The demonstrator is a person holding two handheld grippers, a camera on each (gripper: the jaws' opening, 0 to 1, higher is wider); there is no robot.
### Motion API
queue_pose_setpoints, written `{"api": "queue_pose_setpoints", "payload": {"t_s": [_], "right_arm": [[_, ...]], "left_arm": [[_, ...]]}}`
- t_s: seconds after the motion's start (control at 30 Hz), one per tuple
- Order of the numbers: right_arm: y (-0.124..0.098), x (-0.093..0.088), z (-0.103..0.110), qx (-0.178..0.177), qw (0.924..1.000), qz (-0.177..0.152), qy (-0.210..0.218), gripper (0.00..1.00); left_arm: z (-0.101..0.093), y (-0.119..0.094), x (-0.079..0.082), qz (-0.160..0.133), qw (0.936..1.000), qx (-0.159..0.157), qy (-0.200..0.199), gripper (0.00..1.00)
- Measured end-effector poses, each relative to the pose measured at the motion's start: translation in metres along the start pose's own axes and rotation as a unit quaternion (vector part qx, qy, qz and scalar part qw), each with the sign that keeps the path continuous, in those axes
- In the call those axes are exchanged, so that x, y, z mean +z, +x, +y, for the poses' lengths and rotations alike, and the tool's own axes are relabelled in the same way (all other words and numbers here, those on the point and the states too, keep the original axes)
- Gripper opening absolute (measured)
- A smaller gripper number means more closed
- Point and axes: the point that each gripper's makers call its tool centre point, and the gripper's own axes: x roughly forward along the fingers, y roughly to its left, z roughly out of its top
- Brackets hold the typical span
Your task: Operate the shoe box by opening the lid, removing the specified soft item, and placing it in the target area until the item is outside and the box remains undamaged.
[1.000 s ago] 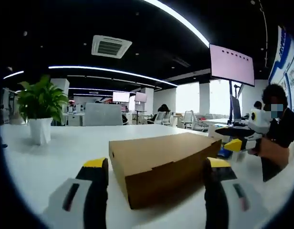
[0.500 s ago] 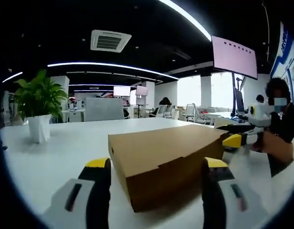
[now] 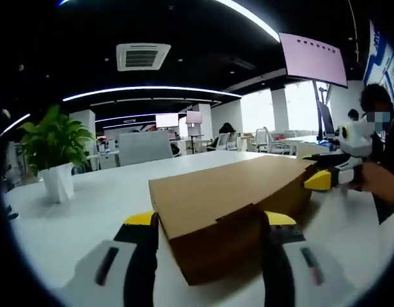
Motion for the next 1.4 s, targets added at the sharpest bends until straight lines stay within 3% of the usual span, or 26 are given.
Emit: {"api": "queue_pose_setpoints", "payload": {"t_s": [0.6,1.4], "right_arm": [[0.0,0.0,0.002,0.0,1.0,-0.001,-0.002,0.76],[-0.021,-0.003,0.005,0.02,0.9998,0.002,-0.007,0.76]], "left_arm": [[-0.002,-0.001,-0.002,-0.007,0.9998,0.008,-0.015,0.64],[-0.022,-0.026,-0.003,-0.013,0.9996,0.014,-0.022,0.62]]}}
